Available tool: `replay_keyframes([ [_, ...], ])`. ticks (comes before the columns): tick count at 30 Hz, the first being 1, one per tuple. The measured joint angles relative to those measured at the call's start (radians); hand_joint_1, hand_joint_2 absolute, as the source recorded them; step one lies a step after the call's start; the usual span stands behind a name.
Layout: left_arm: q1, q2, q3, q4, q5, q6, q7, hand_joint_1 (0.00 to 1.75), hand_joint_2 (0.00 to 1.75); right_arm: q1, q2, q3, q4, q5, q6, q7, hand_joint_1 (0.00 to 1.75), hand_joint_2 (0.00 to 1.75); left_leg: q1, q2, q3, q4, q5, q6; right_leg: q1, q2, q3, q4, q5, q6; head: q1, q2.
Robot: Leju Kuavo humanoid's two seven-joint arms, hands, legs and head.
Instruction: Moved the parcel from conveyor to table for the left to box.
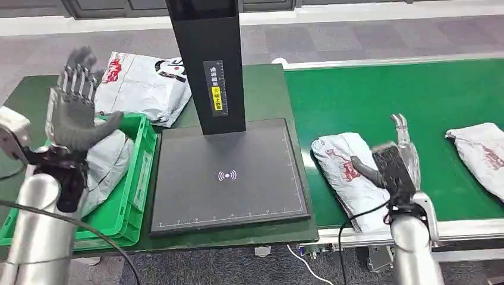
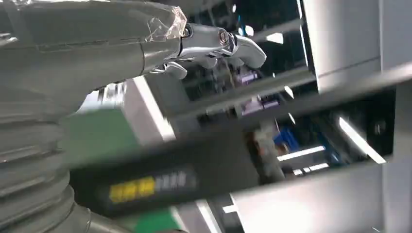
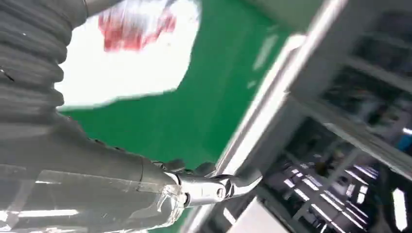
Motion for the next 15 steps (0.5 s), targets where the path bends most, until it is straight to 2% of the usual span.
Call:
replay_keyframes([
  [4, 0.123, -0.077, -0.020, -0.067, 0.000, -0.006, -0.014, 0.00, 1.75, -0.265, -0.109, 0.016, 0.273, 0.204, 0.050, 0.063, 0.00, 1.75, -0.001, 0.000, -0.003, 0.001, 0.002, 0.004, -0.002, 0.000, -0.001, 0.000, 0.002, 0.004, 0.000, 0.000],
  [8, 0.211, -0.116, -0.032, -0.108, 0.002, -0.013, -0.033, 0.00, 1.75, -0.526, -0.202, 0.109, 0.608, 0.351, 0.047, 0.070, 0.00, 1.75, -0.002, -0.004, -0.005, 0.002, 0.004, 0.006, -0.003, -0.004, -0.002, 0.000, 0.003, 0.005, 0.000, 0.000],
  [11, 0.247, -0.126, -0.033, -0.127, 0.012, -0.027, -0.039, 0.00, 1.75, -0.641, -0.225, 0.167, 0.779, 0.409, 0.050, 0.105, 0.00, 1.75, -0.002, -0.009, -0.005, 0.002, 0.005, 0.005, -0.003, -0.008, -0.002, 0.000, 0.003, 0.005, 0.000, 0.000],
  [15, 0.272, -0.138, -0.042, -0.141, 0.017, -0.032, -0.040, 0.00, 1.75, -0.708, -0.230, 0.238, 0.933, 0.455, 0.047, 0.144, 0.00, 1.75, -0.001, -0.010, -0.006, 0.002, 0.006, 0.005, -0.001, -0.009, -0.002, 0.000, 0.003, 0.005, 0.000, 0.000],
])
